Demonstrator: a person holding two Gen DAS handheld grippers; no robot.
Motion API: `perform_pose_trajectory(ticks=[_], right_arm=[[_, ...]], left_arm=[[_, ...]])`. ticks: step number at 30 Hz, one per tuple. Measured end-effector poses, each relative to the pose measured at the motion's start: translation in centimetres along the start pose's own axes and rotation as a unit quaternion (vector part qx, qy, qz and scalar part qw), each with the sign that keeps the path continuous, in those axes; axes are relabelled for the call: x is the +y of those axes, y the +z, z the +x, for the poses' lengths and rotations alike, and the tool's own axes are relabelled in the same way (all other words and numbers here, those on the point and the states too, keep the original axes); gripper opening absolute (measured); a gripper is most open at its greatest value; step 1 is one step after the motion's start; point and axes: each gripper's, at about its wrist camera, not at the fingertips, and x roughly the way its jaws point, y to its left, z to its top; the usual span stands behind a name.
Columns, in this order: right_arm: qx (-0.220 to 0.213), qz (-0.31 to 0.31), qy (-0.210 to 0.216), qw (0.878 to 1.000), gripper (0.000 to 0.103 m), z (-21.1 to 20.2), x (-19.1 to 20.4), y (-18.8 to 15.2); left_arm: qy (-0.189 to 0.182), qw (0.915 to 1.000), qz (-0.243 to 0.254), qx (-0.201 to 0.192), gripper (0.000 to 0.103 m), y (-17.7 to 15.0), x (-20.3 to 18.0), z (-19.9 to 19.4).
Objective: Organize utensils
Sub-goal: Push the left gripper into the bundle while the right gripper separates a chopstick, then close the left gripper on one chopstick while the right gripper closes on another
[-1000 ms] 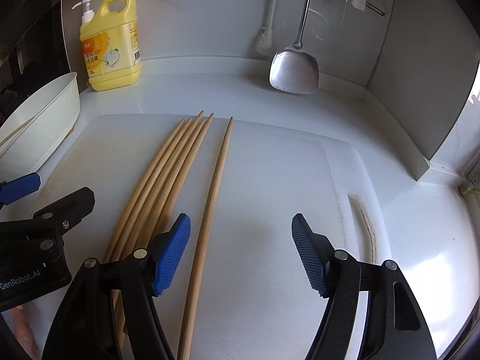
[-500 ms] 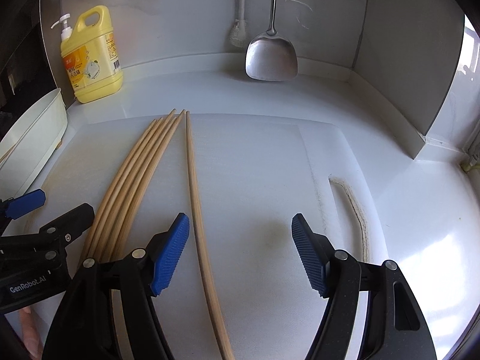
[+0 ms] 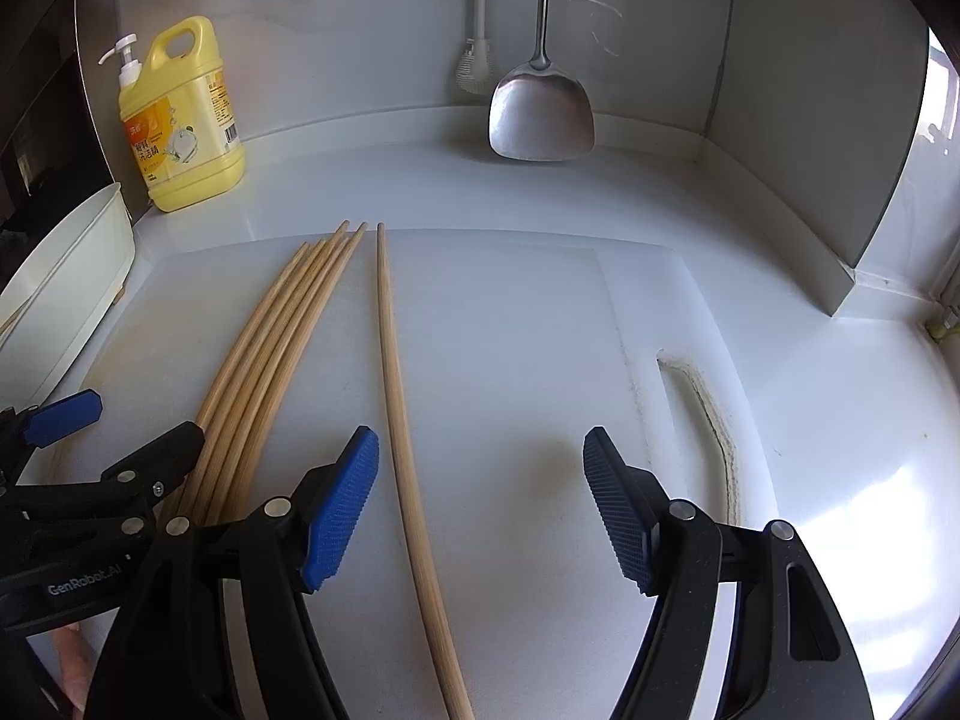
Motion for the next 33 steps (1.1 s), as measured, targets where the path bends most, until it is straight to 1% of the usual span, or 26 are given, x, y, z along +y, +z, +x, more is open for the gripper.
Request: perform_pose_trajectory(ticks=[4,7,13,15,16,17,19,21,22,23,24,25,26,27,28,29,30,31,32,33], right_arm=[[-0.001,-0.008,-0.004,1.0,0.067,0.0,0.1,0.1],[0.0,-0.002,-0.006,1.0,0.067,0.1,-0.4,0.1],[-0.001,-0.008,0.006,1.0,0.067,0.5,0.4,0.6],[-0.002,-0.014,0.019,1.0,0.066,0.6,0.8,0.7],[-0.004,-0.018,0.022,1.0,0.062,0.6,1.0,0.6],[-0.005,-0.021,0.023,1.0,0.06,0.6,1.1,0.6],[-0.007,-0.024,0.025,0.999,0.056,0.6,1.3,0.5],[-0.008,-0.027,0.027,0.999,0.049,0.5,1.4,0.5],[-0.009,-0.029,0.028,0.999,0.042,0.5,1.5,0.5],[-0.011,-0.03,0.028,0.999,0.035,0.4,1.5,0.5],[-0.013,-0.031,0.026,0.999,0.033,0.4,1.6,0.5],[-0.015,-0.032,0.027,0.999,0.029,0.4,1.7,0.5],[-0.016,-0.034,0.028,0.999,0.024,0.5,1.8,0.5],[-0.017,-0.037,0.028,0.999,0.021,0.5,2.0,0.5],[-0.018,-0.042,0.028,0.999,0.013,0.5,2.1,0.5],[-0.02,-0.048,0.028,0.998,0.009,0.5,2.4,0.4],[-0.022,-0.054,0.026,0.998,0.008,0.5,2.6,0.4],[-0.025,-0.058,0.021,0.998,0.007,0.4,2.8,0.3],[-0.027,-0.058,0.021,0.998,0.007,0.4,2.8,0.2],[-0.028,-0.055,0.024,0.998,0.007,0.4,2.7,0.1]], left_arm=[[0.022,0.9997,-0.01,-0.003,0.098,0.2,0.7,-0.1],[0.01,0.9995,-0.031,0.005,0.098,0.3,2.0,0.1],[0.013,0.9994,-0.031,0.006,0.098,0.8,1.4,0.4],[0.012,0.9994,-0.031,0.006,0.096,0.9,1.1,0.5],[0.01,0.9995,-0.03,0.005,0.096,0.9,1.0,0.4],[0.008,0.9995,-0.029,0.003,0.093,0.8,0.9,0.3],[0.005,0.9997,-0.023,-0.003,0.084,0.7,0.7,0.0],[0.002,0.9998,-0.019,-0.007,0.07,0.6,0.5,-0.3],[0.0,0.9998,-0.018,-0.007,0.066,0.5,0.4,-0.5],[-0.003,0.9998,-0.016,-0.008,0.061,0.5,0.3,-0.6],[-0.004,0.9999,-0.013,-0.009,0.056,0.5,0.1,-0.7],[-0.007,0.9999,-0.01,-0.011,0.053,0.5,-0.1,-0.8],[-0.009,0.9999,-0.007,-0.013,0.046,0.4,-0.3,-0.8],[-0.012,0.9998,-0.003,-0.014,0.037,0.4,-0.5,-0.9],[-0.014,0.9998,-0.001,-0.015,0.033,0.4,-0.7,-1.0],[-0.016,0.9998,0.002,-0.015,0.025,0.4,-0.9,-1.0],[-0.016,0.9997,0.003,-0.016,0.018,0.3,-1.0,-1.1],[-0.018,0.9997,0.007,-0.017,0.014,0.3,-1.1,-1.1],[-0.018,0.9996,0.011,-0.019,0.01,0.2,-1.2,-1.2],[-0.015,0.9996,0.014,-0.021,0.009,0.1,-1.3,-1.2]])
